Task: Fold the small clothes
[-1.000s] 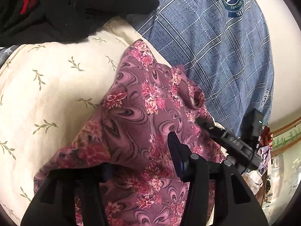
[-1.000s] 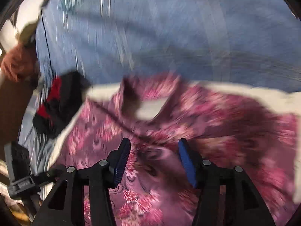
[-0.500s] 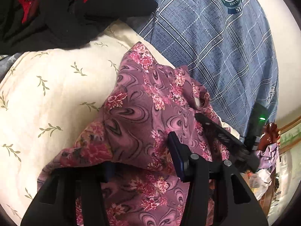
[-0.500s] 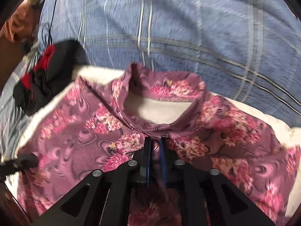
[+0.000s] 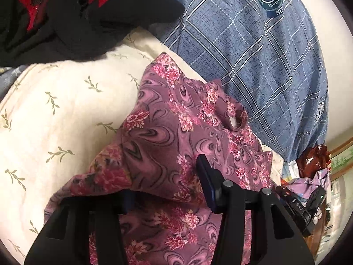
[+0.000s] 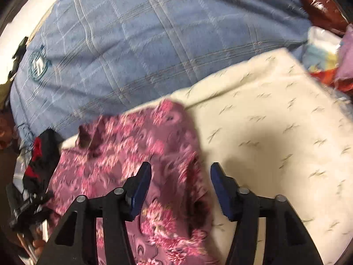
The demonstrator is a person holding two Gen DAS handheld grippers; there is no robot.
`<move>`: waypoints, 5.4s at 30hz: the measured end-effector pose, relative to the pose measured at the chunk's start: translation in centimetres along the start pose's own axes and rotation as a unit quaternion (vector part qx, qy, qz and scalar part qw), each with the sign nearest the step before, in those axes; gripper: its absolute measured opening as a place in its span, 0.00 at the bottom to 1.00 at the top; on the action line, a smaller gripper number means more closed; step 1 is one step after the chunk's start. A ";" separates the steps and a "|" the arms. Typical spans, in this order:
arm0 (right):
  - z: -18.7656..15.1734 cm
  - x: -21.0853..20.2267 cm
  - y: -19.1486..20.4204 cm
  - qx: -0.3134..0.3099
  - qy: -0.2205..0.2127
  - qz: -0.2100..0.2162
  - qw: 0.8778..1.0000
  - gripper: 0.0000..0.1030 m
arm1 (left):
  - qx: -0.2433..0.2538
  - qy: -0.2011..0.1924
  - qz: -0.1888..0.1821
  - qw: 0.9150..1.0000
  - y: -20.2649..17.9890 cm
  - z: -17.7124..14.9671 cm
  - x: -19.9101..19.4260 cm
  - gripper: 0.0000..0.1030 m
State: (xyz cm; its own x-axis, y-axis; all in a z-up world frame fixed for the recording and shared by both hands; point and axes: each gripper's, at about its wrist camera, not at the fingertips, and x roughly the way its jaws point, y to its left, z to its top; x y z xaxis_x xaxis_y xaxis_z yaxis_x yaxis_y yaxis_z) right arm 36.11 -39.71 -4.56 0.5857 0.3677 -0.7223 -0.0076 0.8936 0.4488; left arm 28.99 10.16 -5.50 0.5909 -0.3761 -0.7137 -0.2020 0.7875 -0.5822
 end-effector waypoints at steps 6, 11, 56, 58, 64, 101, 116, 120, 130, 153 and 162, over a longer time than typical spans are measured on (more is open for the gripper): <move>1.3 -2.8 3.6 -0.010 -0.113 0.075 0.991 0.05 | 0.006 -0.020 0.030 0.999 0.5 0.5 -0.3 0.23; 0.0 2.4 1.8 -0.029 -0.004 -0.025 0.999 0.07 | 0.011 0.000 0.030 1.000 0.8 0.3 -0.2 0.23; -26.3 -14.2 -9.0 0.059 0.122 0.172 0.976 0.57 | 0.074 0.177 0.074 0.979 7.5 -17.9 -13.8 0.75; -26.9 -14.2 -8.0 0.031 0.135 0.170 0.976 0.59 | 0.067 0.192 0.067 0.977 7.7 -18.8 -13.7 0.75; -27.8 -13.4 -5.8 -0.035 0.183 0.146 0.972 0.54 | 0.029 0.219 0.061 0.973 9.5 -21.0 -13.5 0.51; -3.0 -4.1 -4.8 0.137 -0.044 0.288 0.947 0.05 | -0.040 0.063 -0.087 0.993 0.6 6.2 -3.0 0.04; 1.1 2.7 -5.8 0.202 -0.011 0.275 0.940 0.38 | -0.050 0.081 -0.064 0.993 2.2 10.8 3.3 0.56; 3.6 2.4 -5.5 0.209 -0.043 0.282 0.935 0.38 | -0.111 0.042 -0.058 0.991 2.6 13.9 3.1 0.56; 3.3 0.6 -8.6 0.197 -0.050 0.182 0.962 0.47 | -0.009 0.090 -0.038 0.995 3.3 12.9 2.1 0.60; 3.0 6.5 -3.5 0.120 0.010 0.115 0.986 0.44 | 0.174 0.062 0.069 0.980 -1.8 11.7 6.6 0.46; 5.2 6.3 -2.1 0.070 -0.018 0.090 0.993 0.06 | 0.077 0.070 0.106 0.989 0.5 14.7 8.3 0.13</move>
State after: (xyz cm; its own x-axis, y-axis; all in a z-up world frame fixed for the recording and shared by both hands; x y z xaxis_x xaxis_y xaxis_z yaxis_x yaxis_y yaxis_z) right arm 44.00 -40.57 -7.30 0.6139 0.5068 -0.6052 -0.0038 0.7686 0.6398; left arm 45.27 14.59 -6.00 0.4318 -0.2508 -0.8664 -0.1815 0.9167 -0.3559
